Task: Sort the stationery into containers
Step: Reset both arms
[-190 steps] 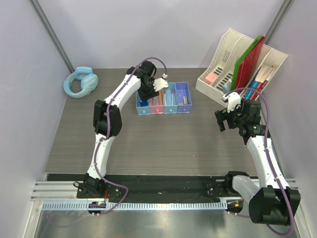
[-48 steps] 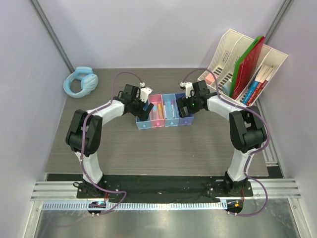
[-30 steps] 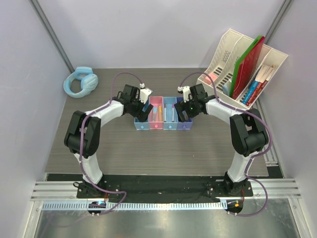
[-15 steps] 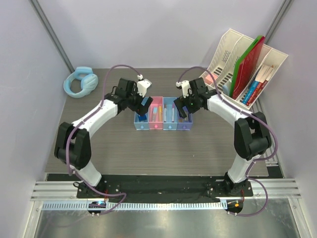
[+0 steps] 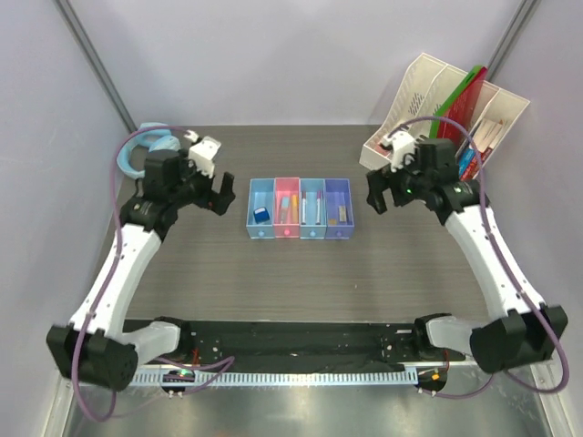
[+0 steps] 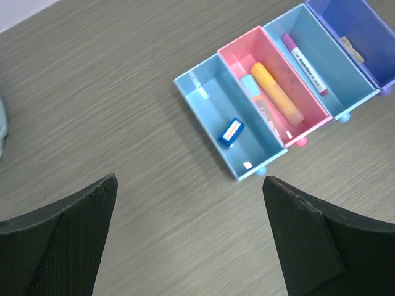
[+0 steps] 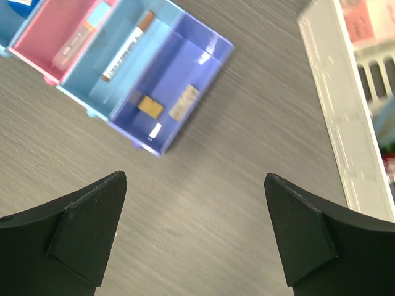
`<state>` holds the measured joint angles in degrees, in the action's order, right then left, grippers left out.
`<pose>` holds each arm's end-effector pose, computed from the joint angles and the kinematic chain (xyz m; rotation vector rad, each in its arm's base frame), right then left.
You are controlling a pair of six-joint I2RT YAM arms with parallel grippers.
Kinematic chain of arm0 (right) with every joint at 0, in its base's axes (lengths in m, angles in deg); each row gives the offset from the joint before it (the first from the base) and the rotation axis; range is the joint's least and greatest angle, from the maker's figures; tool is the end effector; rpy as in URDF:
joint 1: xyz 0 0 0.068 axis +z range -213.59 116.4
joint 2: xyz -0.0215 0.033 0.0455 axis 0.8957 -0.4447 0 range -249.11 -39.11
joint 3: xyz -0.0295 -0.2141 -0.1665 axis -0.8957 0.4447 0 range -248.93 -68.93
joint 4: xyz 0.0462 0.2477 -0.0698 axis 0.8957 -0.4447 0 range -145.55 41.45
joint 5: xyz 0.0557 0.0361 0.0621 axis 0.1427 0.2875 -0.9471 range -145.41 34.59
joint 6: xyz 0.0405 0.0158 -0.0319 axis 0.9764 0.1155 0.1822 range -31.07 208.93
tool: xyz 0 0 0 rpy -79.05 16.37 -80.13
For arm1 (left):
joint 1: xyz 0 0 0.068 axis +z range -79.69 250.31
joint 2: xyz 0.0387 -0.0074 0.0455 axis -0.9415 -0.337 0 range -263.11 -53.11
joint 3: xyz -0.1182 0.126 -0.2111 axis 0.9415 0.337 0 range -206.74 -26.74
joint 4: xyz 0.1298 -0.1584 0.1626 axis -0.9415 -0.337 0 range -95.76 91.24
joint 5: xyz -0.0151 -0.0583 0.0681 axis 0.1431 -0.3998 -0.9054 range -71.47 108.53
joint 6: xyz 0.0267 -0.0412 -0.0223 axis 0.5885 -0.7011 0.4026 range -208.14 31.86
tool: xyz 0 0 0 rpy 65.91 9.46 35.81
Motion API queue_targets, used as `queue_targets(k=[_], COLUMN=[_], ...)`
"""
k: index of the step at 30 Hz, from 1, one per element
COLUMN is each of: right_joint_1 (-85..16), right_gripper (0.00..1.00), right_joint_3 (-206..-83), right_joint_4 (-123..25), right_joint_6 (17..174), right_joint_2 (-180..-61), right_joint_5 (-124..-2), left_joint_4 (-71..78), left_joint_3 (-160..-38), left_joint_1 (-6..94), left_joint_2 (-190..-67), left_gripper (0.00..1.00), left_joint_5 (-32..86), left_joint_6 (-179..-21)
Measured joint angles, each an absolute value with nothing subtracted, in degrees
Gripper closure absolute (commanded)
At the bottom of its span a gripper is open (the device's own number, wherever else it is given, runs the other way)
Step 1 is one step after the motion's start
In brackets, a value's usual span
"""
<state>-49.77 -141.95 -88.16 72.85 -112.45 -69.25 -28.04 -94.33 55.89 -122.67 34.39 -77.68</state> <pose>0.2629 0.0736 0.3553 -0.7045 2.1431 0.2526 0.2565 -0.0760 0.3563 0.6143 2.0196 -0.3339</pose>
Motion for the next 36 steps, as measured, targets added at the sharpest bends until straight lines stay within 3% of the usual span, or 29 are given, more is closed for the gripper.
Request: queue_targets(k=[4,10,36], right_joint_1=[-55.93,-56.26,-56.26], right_gripper=[0.0,0.0,0.0], right_joint_3=[-136.29,-129.42,-124.2], right_joint_4=[-89.82,-90.41,-86.92], right_joint_6=[72.87,73.84,74.51], right_joint_2=[-103.86,-94.51,-93.46], right_joint_5=[-73.01,-77.08,-79.61], left_joint_4=[-28.85,-29.24,-27.45], left_joint_3=[-88.04,-81.26,-78.23], left_joint_1=[61.57,68.26,71.89], left_joint_2=[-112.31,-104.31,-105.81], left_gripper=[0.0,0.0,0.0], left_joint_5=[38.26,45.84,50.48], left_joint_6=[-77.66,-78.86,-81.77])
